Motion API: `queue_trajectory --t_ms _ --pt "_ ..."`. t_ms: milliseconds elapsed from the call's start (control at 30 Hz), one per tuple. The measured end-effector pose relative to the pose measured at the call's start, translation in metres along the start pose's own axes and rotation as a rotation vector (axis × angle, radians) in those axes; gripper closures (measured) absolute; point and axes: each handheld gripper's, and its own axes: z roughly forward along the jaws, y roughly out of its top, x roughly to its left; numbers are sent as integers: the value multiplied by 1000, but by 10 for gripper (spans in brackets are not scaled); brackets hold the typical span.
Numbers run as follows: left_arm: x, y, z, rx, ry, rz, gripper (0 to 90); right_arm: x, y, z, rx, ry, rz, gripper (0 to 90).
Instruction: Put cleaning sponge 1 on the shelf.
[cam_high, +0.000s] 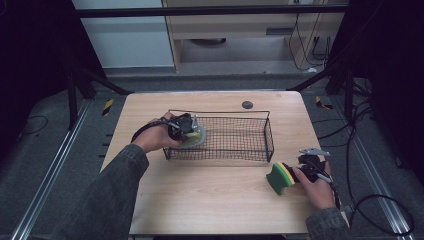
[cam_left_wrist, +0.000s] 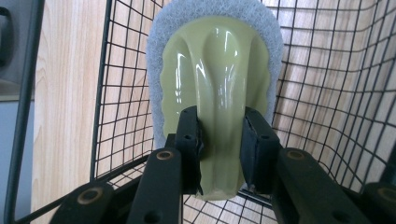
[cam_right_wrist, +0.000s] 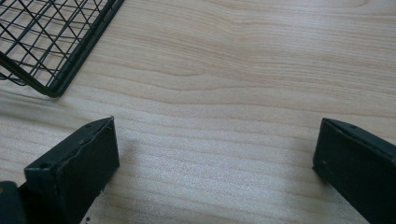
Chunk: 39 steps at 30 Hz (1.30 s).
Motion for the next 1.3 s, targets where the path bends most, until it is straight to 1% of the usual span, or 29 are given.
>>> queue_trajectory --t_ms 167,300,333,367,433,567,667,900,1000,1100,1167,1200,1300 --pt "1 1 2 -3 -2 -3 703 0 0 0 2 -2 -6 5" --pt "2 1 4 -7 -12 -11 703 0 0 0 3 -2 -8 5" --pt "3 2 5 -8 -9 -4 703 0 0 0 2 -2 -6 5" --pt "3 2 5 -9 -9 -6 703 -1 0 0 2 -2 -9 5" --pt "2 2 6 -10 -21 -12 703 -1 0 0 2 -1 -10 4" --pt "2 3 8 -6 -22 -9 702 -1 0 0 3 -1 -10 4" --pt "2 4 9 -7 -31 -11 702 -1 0 0 2 -1 -7 5" --pt "1 6 12 -2 -30 -9 697 0 0 0 0 0 -4 5" --pt "1 6 12 -3 -34 -10 695 0 0 0 1 0 -4 4" --pt "1 6 12 0 -28 -8 692 0 0 0 1 1 -4 4" --pt "1 6 12 1 -35 -13 675 0 0 0 1 0 -5 4" --pt "1 6 11 0 -31 -10 675 0 0 0 1 0 -5 4" --pt "1 4 10 -4 -35 -24 671 0 0 0 1 1 -5 4"
